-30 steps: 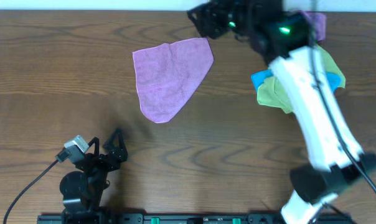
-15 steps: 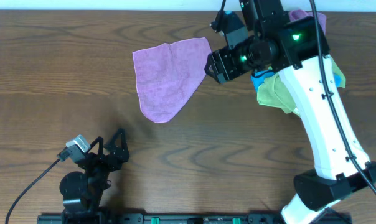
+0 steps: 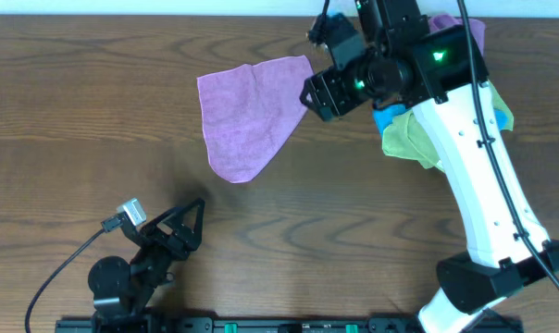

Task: Fold the cloth
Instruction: 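Move the left gripper to the purple cloth's left corner, then grasp the cloth's far corners, left gripper left, right gripper right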

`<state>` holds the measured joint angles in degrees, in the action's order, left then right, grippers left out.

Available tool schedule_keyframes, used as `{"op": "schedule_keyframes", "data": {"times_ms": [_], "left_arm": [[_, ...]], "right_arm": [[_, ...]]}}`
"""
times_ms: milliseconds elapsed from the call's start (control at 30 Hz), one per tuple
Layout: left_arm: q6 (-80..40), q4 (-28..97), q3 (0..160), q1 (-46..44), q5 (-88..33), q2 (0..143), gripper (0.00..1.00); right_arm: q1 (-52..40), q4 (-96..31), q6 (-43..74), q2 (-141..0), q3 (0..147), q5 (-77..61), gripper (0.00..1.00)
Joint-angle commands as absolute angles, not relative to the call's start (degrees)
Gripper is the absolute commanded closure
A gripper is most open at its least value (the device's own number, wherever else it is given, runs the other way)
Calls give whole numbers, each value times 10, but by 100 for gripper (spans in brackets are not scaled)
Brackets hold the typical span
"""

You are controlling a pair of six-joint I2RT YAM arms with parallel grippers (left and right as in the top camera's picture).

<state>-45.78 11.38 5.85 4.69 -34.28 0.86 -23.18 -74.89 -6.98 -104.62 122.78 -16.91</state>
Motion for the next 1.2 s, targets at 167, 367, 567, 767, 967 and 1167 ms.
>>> {"op": "schedule_keyframes", "data": {"times_ms": [167,367,567,767,967,1167], "left_arm": [[-360,-30,74,45,-331,173,16],[-190,-35,203,44,-277,435,16],[-139,-22,369,15,-272,679,16],[-88,76,573,-46,-204,868,15],[-50,99,703,-54,-144,1005,10],[-42,93,774,-54,-143,1105,11]], "right_arm": [[-229,-642,-95,-1081,1225,-105,28],[-199,-596,-106,-1107,1225,-106,28],[-161,-559,-108,-1107,1225,-115,28],[-98,-559,-96,-1107,1225,-174,30],[-82,-605,-93,-1108,1225,-174,35],[-82,-632,-71,-1116,1225,-174,35]]}}
